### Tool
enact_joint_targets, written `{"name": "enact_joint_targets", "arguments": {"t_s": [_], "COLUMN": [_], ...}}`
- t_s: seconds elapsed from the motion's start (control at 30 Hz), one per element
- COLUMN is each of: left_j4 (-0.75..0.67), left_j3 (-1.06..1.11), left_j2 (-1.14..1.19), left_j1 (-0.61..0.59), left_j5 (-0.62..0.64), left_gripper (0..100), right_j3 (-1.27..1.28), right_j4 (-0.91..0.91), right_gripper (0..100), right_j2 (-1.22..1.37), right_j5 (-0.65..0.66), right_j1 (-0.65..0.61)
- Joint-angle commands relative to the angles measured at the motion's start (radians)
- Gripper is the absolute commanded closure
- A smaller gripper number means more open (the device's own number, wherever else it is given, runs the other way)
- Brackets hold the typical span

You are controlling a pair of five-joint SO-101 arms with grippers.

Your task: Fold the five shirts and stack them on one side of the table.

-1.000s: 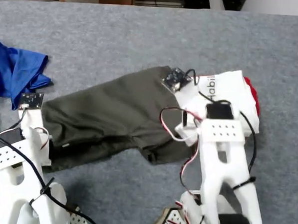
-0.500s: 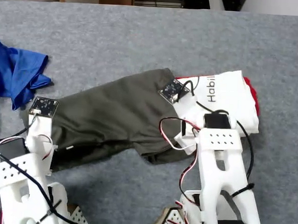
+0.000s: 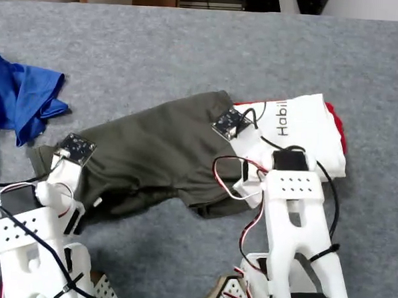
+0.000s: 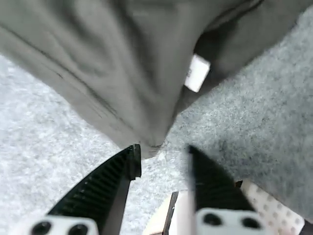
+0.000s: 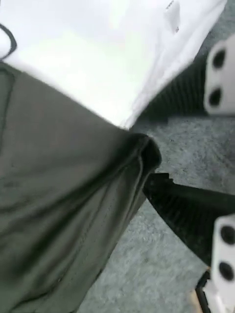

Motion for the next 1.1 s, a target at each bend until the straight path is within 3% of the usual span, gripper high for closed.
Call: {"name": "enact_joint_targets", "arguments": {"t_s": [0.0,0.13,0.23,0.3,0.47,0.6,0.73,0.87,0.97,1.07], "left_j4": [0.041,0.114,0.157,0.157,0.086,-0.025,-0.084,-0.086,-0.081,-0.08], "left_j3": [-0.124,-0.244,-0.367,-0.436,-0.494,-0.488,-0.539,-0.592,-0.649,-0.694], "left_j2": [-0.008,-0.01,-0.001,-0.001,0.021,0.17,0.38,0.578,0.704,0.812], "left_j1": [-0.018,-0.02,-0.02,-0.018,-0.011,-0.011,0.017,0.028,0.003,-0.04], "left_j5": [-0.023,-0.132,-0.118,-0.06,0.109,0.302,0.526,0.588,0.654,0.786], "left_gripper": [75,75,75,78,96,97,97,97,97,89], "right_j3": [-0.099,-0.216,-0.326,-0.389,-0.495,-0.484,-0.461,-0.599,-0.796,-1.017], "right_j4": [0.046,0.124,0.212,0.262,0.31,0.204,0.014,-0.083,-0.038,0.063], "right_gripper": [53.7,57.8,64.4,70.1,88.6,99.2,95.4,91.7,83.6,72.9], "right_j2": [-0.038,-0.038,-0.068,-0.11,-0.185,-0.148,0.036,0.286,0.492,0.694], "right_j5": [0.009,0.015,0.017,0.017,0.015,0.008,-0.077,-0.132,-0.16,-0.167], "right_j1": [0.012,0.018,0.018,0.013,-0.022,-0.087,-0.09,-0.113,-0.131,-0.143]}}
